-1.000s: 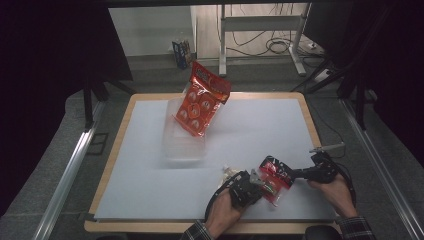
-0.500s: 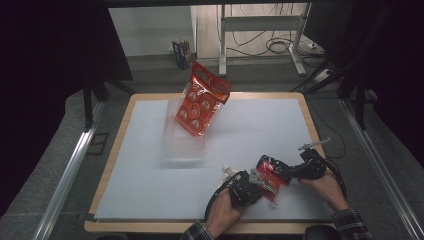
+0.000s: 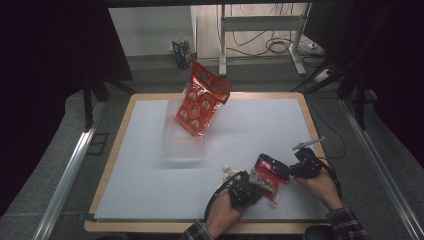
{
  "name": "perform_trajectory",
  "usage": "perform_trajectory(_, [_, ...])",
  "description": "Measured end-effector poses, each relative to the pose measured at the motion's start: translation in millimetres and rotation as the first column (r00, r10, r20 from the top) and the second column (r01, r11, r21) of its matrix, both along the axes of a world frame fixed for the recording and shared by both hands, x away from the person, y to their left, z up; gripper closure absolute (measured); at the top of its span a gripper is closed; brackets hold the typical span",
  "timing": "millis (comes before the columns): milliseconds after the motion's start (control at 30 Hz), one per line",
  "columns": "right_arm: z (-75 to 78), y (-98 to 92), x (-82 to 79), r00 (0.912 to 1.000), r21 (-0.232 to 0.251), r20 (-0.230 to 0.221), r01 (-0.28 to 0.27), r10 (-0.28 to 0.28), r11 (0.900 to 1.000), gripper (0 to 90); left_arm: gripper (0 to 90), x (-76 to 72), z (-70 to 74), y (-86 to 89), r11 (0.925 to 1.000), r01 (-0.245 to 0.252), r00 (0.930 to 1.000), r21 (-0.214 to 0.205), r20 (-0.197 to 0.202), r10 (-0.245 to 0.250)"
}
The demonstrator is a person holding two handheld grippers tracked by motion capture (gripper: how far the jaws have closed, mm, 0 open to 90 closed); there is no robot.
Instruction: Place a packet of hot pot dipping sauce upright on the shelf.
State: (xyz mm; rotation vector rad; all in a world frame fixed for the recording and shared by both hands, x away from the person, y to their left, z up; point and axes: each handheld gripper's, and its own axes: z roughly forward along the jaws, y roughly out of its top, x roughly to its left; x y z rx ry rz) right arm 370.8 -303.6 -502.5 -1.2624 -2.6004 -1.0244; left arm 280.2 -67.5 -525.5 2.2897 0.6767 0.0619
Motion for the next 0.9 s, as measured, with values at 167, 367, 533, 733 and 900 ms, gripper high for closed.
perform_trajectory(167, [20.7,-0.5,-2.6,0.9992,0.055,0.039,0.006,-0.009,0.9985,88.5,77.0,-5.7,6.9,7.9,0.9998,-0.011,0.9998,-0.017,0.018,0.011])
perform_trajectory(367, [49.5,3.2,-6.3,0.9945,0.097,0.105,-0.004,-0.006,0.9952,88.5,62.1,-7.7,16.1,28.2,0.9981,-0.043,0.9979,-0.045,0.047,0.045])
perform_trajectory(533, [67.3,7.8,-8.8,0.9885,0.096,0.151,-0.012,-0.003,0.9953,88.5,46.6,-9.5,18.5,47.5,0.9978,-0.062,0.9942,-0.025,0.087,0.064])
perform_trajectory(733, [82.9,12.5,-7.8,0.9806,0.114,0.196,-0.015,-0.008,0.9934,88.6,26.8,-12.5,24.8,73.0,0.9929,-0.117,0.9860,-0.020,0.117,0.119])
perform_trajectory(900, [91.9,23.5,-3.7,0.9731,0.093,0.230,-0.020,-0.002,0.9955,88.6,14.6,-15.3,33.4,95.1,0.9883,-0.152,0.9793,-0.014,0.133,0.152])
